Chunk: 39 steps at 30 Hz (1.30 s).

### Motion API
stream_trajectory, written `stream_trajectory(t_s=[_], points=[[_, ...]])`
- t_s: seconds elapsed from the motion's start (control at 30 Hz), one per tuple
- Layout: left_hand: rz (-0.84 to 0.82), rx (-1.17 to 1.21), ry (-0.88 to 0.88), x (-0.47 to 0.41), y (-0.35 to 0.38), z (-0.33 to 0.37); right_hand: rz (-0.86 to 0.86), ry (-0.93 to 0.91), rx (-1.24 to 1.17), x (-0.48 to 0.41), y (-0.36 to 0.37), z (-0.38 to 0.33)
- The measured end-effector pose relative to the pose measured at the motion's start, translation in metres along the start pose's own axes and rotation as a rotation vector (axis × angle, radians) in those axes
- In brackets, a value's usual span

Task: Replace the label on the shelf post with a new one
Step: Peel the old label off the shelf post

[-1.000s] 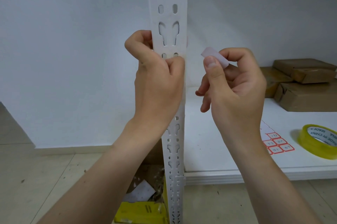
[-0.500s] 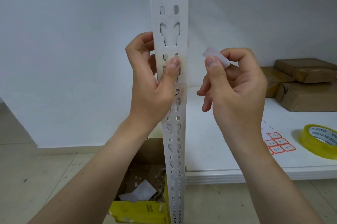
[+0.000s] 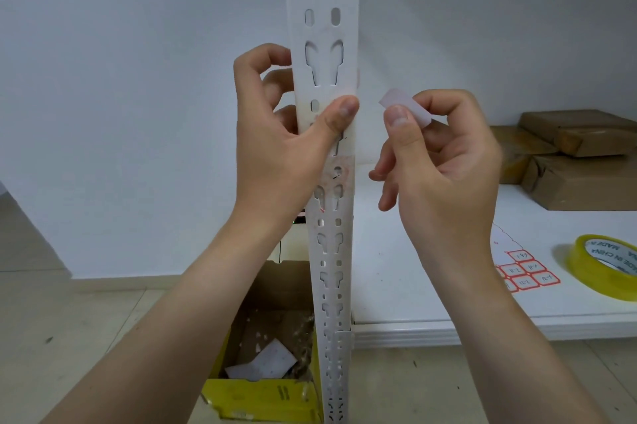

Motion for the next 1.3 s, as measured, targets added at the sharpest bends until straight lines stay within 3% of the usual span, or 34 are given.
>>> stream_trajectory(t_s=[0.23,0.43,0.8,0.93,1.07,1.17,1.3], points=[[-0.099,0.036,0.091,0.0,-0.012,-0.008,-0.002,0.005,0.006,0.001,0.0,-0.001],[-0.064,0.027,0.131,0.005,-0.018,-0.017,0.001,0.006,0.007,0.002,0.0,-0.002],[0.329,0.023,-0.039,0.003,-0.029,-0.018,0.014,0.01,0.011,0.0,-0.004,-0.001],[0.314,0.021,-0.082,0.002,-0.024,-0.016,0.014,0.008,0.006,0.0,-0.005,0.0],[0.197,0.01,-0.085,0.005,-0.012,-0.009,0.009,0.008,0.021,0.0,-0.005,0.003],[0.166,-0.041,-0.027,0.01,-0.006,-0.01,0.002,-0.027,0.09,0.0,-0.008,0.006],[0.311,-0.292,0.307,0.028,-0.001,0.004,-0.065,-0.048,0.254,-0.001,-0.02,0.016]])
Point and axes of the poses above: each hand's wrist, its own x-axis away from the middle knuckle, its own y-axis out of the palm, z = x × y, the point moved 5 cm from there along -x, towards the middle knuckle, and after that the axes turned 9 degrees about -y, right-handed, at the moved point
